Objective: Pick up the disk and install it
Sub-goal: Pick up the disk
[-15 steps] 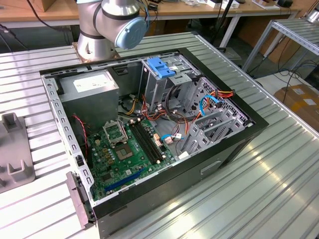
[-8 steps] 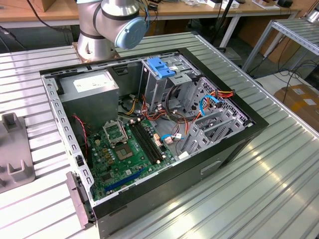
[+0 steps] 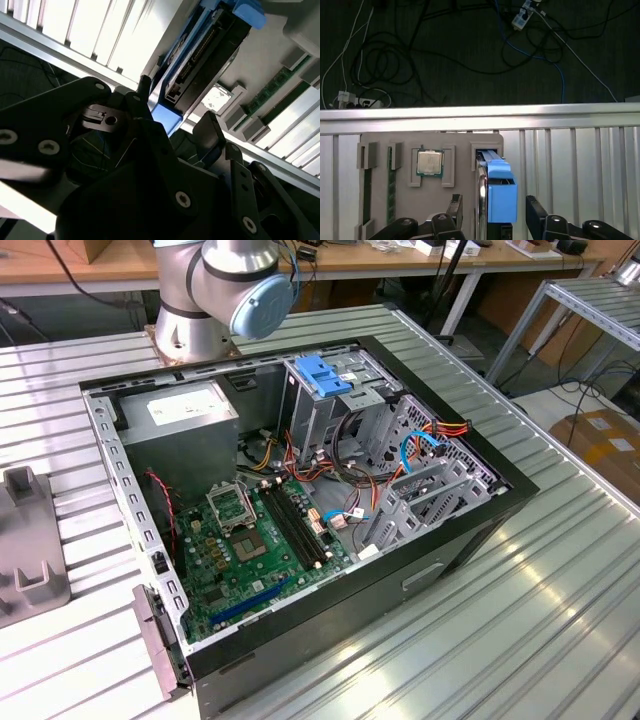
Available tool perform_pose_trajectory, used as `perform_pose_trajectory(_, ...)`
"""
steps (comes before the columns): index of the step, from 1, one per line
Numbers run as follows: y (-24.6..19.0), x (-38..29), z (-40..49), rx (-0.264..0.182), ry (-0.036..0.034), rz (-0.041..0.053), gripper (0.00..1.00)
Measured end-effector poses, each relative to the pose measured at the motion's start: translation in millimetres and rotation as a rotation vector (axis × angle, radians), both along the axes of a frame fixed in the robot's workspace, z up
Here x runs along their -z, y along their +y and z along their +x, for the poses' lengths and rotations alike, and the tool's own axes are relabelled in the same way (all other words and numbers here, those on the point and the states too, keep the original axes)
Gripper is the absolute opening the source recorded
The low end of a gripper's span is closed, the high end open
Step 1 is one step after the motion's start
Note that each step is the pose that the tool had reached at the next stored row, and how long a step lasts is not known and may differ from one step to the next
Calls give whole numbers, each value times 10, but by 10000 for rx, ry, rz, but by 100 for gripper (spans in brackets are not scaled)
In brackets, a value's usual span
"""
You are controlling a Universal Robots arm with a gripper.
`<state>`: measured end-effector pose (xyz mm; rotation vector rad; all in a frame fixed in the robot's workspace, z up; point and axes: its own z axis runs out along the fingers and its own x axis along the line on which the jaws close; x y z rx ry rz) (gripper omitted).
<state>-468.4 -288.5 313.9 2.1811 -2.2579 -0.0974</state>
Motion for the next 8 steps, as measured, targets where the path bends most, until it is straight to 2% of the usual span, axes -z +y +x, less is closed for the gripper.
perform_pose_trajectory(8,6,130,-49,-165,-2,33,62)
